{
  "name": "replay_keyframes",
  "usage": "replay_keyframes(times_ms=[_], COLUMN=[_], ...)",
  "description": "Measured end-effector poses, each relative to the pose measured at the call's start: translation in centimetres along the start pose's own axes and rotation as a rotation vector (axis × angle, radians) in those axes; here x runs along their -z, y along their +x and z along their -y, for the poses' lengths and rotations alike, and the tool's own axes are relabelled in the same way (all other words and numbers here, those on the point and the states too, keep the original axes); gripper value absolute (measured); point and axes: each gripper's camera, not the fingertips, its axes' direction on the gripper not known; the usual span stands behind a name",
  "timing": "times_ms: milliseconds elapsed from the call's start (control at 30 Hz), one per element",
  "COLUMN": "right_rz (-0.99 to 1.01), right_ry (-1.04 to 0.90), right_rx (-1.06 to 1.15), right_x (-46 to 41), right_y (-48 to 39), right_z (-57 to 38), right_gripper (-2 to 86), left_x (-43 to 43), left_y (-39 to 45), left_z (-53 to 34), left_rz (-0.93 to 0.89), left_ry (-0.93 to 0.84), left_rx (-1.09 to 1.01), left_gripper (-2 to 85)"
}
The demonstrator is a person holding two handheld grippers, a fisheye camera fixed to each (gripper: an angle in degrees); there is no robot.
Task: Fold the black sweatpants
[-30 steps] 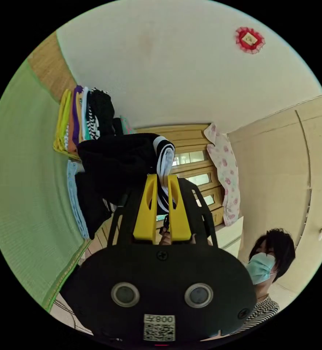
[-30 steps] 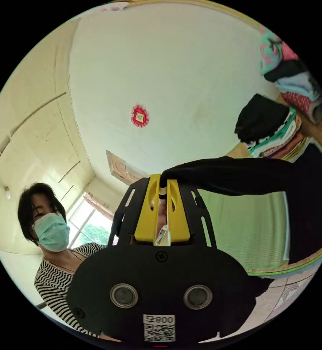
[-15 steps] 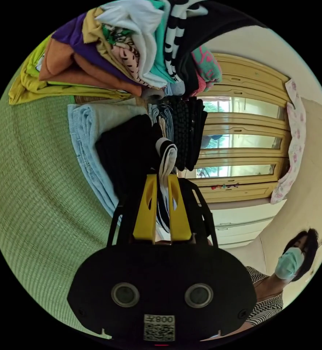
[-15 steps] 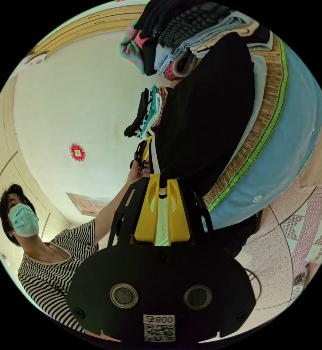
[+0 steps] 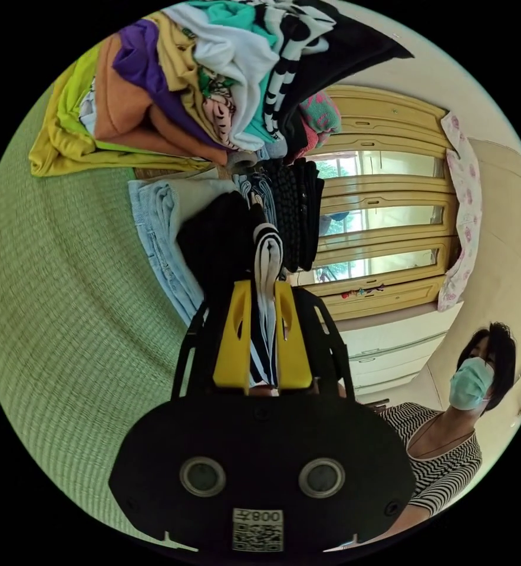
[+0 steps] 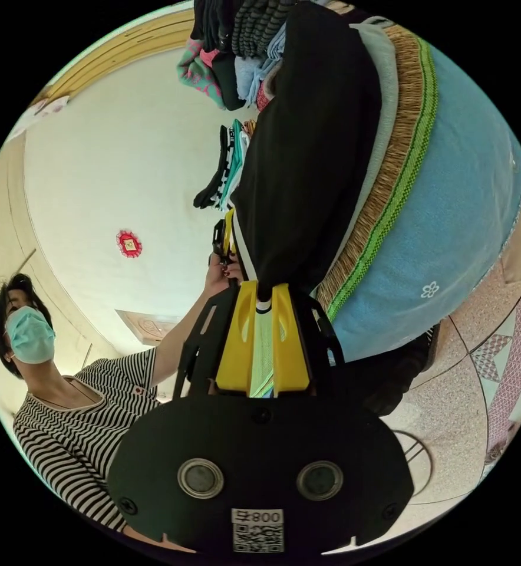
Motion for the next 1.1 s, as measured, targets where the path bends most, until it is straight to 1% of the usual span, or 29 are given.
replay_keyframes(times_ms=[100, 233, 300, 367, 433, 500, 567, 600, 667, 800, 867, 967, 1100], right_rz=[0.022, -0.024, -0.043, -0.170, -0.259, -0.364, -0.571, -0.616, -0.754, -0.904, -1.015, -1.072, -1.044], right_ry=[0.023, 0.104, 0.140, 0.167, 0.149, 0.114, 0.103, 0.102, 0.067, 0.008, -0.064, -0.071, -0.080], right_rx=[-0.016, -0.025, 0.020, 0.137, 0.248, 0.362, 0.458, 0.477, 0.497, 0.519, 0.529, 0.569, 0.562], right_x=[1.4, 4.2, 5.2, 5.3, 4.1, 1.9, -1.7, -2.7, -6.5, -11.5, -14.6, -16.5, -16.5], right_y=[0.1, -0.9, -2.6, -6.6, -9.9, -13.0, -16.0, -16.5, -17.4, -17.3, -16.7, -16.6, -16.9], right_z=[-1.0, -1.9, -1.7, -0.4, 1.6, 4.2, 7.8, 8.7, 12.1, 15.8, 17.4, 17.9, 18.7], right_gripper=[1.7, 0.7, 0.4, 0.2, 0.1, 0.0, 0.0, 0.0, 0.0, 0.0, 0.0, 0.0, 0.0], left_x=[0.7, 1.2, 0.8, -0.2, -1.8, -4.1, -5.7, -6.6, -7.6, -8.9, -9.4, -10.3, -11.8], left_y=[2.1, 5.5, 8.5, 11.0, 13.5, 16.5, 18.2, 19.1, 20.0, 21.5, 22.1, 23.2, 25.1], left_z=[0.4, 0.7, 1.2, 1.9, 3.1, 4.9, 6.0, 6.6, 7.3, 8.0, 8.1, 8.5, 9.3], left_rz=[0.013, 0.041, 0.004, -0.011, 0.002, 0.107, 0.203, 0.299, 0.434, 0.540, 0.579, 0.594, 0.662], left_ry=[0.076, 0.159, 0.195, 0.192, 0.160, 0.096, 0.063, 0.040, 0.017, -0.008, -0.006, 0.002, -0.022], left_rx=[0.020, 0.001, -0.056, -0.116, -0.173, -0.227, -0.248, -0.260, -0.261, -0.264, -0.276, -0.293, -0.343], left_gripper=[7.2, 5.9, 3.3, 1.8, 1.0, 0.5, 0.3, 0.2, 0.1, 0.1, 0.0, 0.0, 0.0])
